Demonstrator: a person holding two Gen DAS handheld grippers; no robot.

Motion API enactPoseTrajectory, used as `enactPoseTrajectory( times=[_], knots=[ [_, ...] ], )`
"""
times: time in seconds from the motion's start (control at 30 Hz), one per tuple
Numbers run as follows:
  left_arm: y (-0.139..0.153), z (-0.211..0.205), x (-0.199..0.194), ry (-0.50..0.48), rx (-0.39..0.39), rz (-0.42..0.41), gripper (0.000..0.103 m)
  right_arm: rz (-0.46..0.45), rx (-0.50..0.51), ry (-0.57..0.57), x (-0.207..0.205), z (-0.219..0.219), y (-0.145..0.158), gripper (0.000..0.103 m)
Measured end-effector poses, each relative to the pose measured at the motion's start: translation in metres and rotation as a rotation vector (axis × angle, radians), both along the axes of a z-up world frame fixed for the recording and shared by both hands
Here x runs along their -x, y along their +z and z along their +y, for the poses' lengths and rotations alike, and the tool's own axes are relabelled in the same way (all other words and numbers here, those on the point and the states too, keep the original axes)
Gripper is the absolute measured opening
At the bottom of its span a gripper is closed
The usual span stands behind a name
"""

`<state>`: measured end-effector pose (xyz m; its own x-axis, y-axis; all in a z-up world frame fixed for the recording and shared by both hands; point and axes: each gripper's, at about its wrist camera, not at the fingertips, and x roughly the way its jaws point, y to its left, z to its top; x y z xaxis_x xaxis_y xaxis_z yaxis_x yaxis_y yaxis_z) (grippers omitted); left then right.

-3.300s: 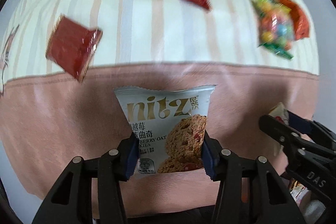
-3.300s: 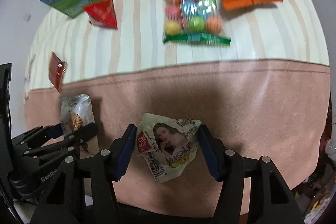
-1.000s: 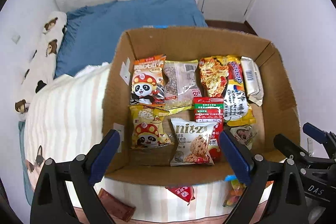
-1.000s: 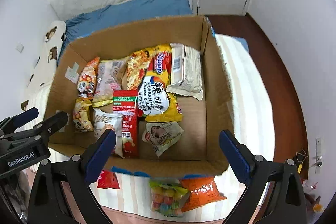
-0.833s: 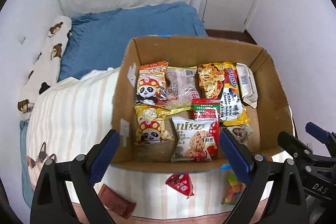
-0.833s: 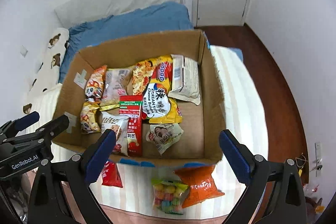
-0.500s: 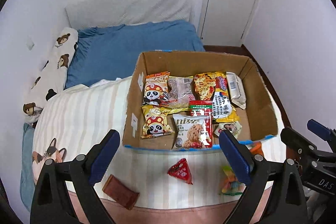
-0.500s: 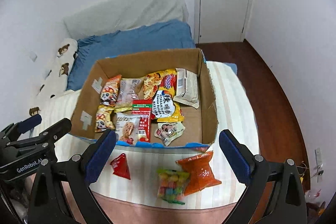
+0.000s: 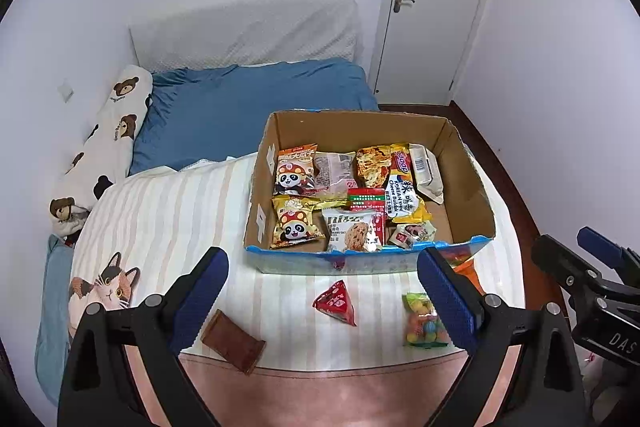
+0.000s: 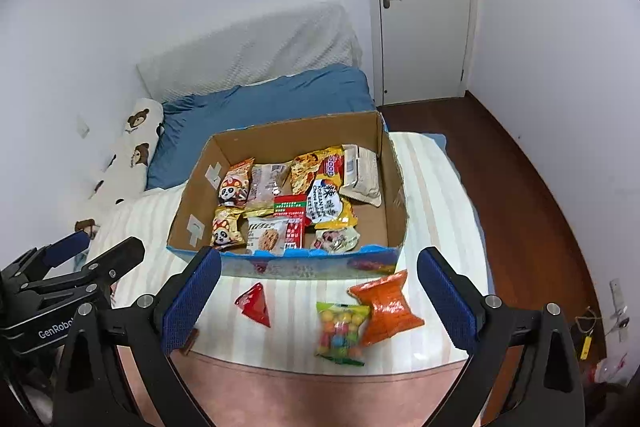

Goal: Organize snacks
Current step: 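Withdraw both tools from the box toward the remaining snacks, then grasp the red triangular candy with left gripper while right grasps the clear candy-ball bag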

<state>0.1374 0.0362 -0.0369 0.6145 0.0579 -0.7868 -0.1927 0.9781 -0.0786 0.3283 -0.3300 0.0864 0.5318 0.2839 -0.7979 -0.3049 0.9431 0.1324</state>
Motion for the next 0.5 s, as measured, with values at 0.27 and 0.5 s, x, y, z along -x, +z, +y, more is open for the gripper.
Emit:
enactPoseTrajectory(
  times=[0.27,0.5],
  knots=[
    [-0.043,0.006,0.008,0.053,-0.036,0.084,0.097,0.142,-0.025,-0.059,-0.007,-0.024,-0.056,0.1],
    [-0.125,0.026,0.006,0.127,0.003,0.275,0.097,0.362,-0.004,-0.089,-0.022,-0.027,-0.17,0.1]
  ],
)
